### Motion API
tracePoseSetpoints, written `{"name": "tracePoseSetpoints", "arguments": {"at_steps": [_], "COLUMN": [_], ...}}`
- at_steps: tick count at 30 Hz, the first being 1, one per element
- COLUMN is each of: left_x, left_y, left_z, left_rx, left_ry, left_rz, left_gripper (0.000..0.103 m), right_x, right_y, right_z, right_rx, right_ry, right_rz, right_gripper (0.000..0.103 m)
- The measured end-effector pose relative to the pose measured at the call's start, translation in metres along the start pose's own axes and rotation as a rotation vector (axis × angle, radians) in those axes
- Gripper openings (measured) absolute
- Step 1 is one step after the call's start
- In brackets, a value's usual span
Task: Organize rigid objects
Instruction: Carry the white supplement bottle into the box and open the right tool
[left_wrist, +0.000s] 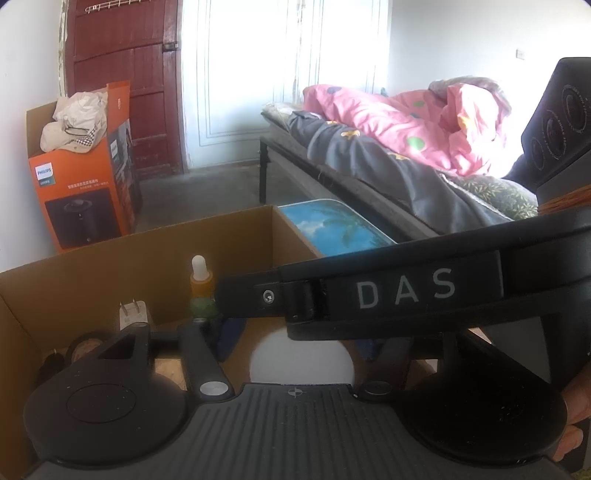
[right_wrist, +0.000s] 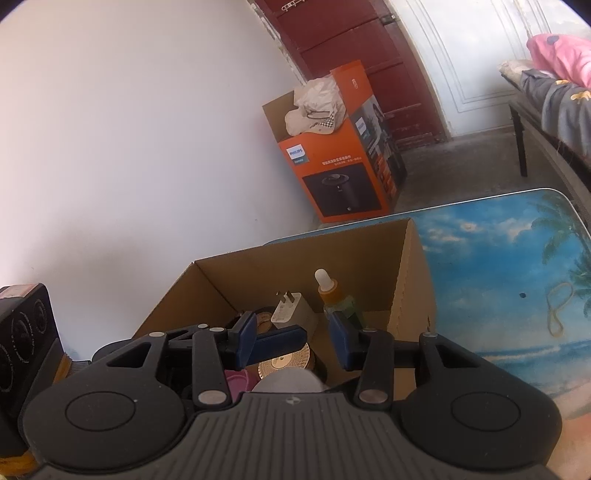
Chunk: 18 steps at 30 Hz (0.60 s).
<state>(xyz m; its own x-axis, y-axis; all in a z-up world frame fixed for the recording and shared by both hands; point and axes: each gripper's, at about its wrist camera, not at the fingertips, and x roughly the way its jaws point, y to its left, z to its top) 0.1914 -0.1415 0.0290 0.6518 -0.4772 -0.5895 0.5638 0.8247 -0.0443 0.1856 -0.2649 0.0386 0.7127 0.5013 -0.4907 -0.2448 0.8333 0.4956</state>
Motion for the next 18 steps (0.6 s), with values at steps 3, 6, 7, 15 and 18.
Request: {"name": "tracePoseSetpoints", "arguments": {"at_steps": [3, 6, 7, 15, 18], "left_x": [-0.006, -0.02, -0.028, -0.101, -0.124], "left_y": [-0.001, 0.0, 0.001, 0.002, 0.007], "left_z": [-0.001, -0.001, -0.001, -0.014, -0.022], "left_rx": [0.007, -0.009, -0.019, -0.057, -0.101], "left_ry": [-0.01, -0.037, -0.052, -0.127, -0.144], "left_rz": [0.021, 0.007, -0.007, -0.004, 0.082], "left_gripper": [0.077, 0.096, 0.099, 0.103, 0.103], "right_x": [-0.007, -0.026, -0.037, -0.125, -0.14], "right_y": [0.0, 0.006, 0.009, 0.039, 0.048], "right_z": [0.0, 0.001, 0.001, -0.018, -0.036], "right_rx": [0.011, 0.014, 0.01, 0.017, 0.026], "right_ry": [-0.008, -0.043, -0.065, -0.26, -0.277], "right_rz": [-0.004, -0.017, -0.022, -0.067, -0.081], "right_gripper": [0.049, 0.056, 0.056, 0.103, 0.103]}}
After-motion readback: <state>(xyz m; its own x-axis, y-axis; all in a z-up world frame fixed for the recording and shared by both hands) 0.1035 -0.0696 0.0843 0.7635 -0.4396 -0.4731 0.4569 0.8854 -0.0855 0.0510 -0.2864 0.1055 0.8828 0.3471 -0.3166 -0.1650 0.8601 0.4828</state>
